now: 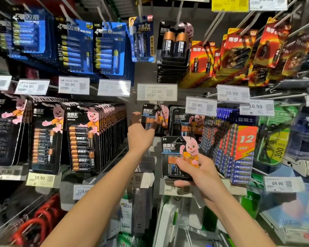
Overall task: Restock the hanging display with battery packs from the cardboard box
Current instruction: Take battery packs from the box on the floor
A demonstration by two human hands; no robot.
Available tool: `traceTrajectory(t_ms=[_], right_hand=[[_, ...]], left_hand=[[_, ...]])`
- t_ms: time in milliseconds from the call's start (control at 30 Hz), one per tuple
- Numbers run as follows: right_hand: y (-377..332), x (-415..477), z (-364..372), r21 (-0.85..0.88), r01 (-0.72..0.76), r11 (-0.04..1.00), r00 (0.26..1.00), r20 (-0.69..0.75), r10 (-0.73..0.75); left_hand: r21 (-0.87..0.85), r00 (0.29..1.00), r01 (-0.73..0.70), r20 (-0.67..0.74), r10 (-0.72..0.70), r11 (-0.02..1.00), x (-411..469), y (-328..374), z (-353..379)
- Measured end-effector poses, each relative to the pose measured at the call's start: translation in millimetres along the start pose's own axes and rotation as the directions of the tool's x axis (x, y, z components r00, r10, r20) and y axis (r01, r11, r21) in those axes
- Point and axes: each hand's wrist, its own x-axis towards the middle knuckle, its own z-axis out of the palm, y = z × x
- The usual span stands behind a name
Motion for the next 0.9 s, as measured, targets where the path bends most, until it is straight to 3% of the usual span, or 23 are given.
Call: traceTrajectory(t_ms=[167,267,367,500,900], right_hand=[[-2.7,3.7,6.4,0.029,0.025,0.999,1.0,-0.012,-0.024],[-9.0,5.2,15.1,0.035,0.074,0.997,0.997,-0.008,-0.073],[-16.6,11.8,28.0,0.037,0.122,0.992,0.993,-0.005,-0.122],[-28.9,27.2,46.4,0.058,0.172,0.983,0.985,-0.009,-0.172],[-47.5,62.7,68.5,0.04,0.231,0.972,0.973,-0.015,-0.231]], left_hand=[[0.012,0.999,0.011,-0.041,-0.01,1.0,-11.6,-4.2,-17.0],[-0.166,0.991,-0.079,-0.115,0.06,0.983,-30.2,-6.5,-29.4],[-0.354,0.989,-0.148,-0.024,0.149,0.924,-49.1,-3.1,-39.7],[-0.386,0.969,-0.171,0.102,0.227,0.907,-56.9,8.0,-49.3],[-0.423,0.996,-0.069,0.022,0.086,0.904,-21.2,21.0,-45.5]])
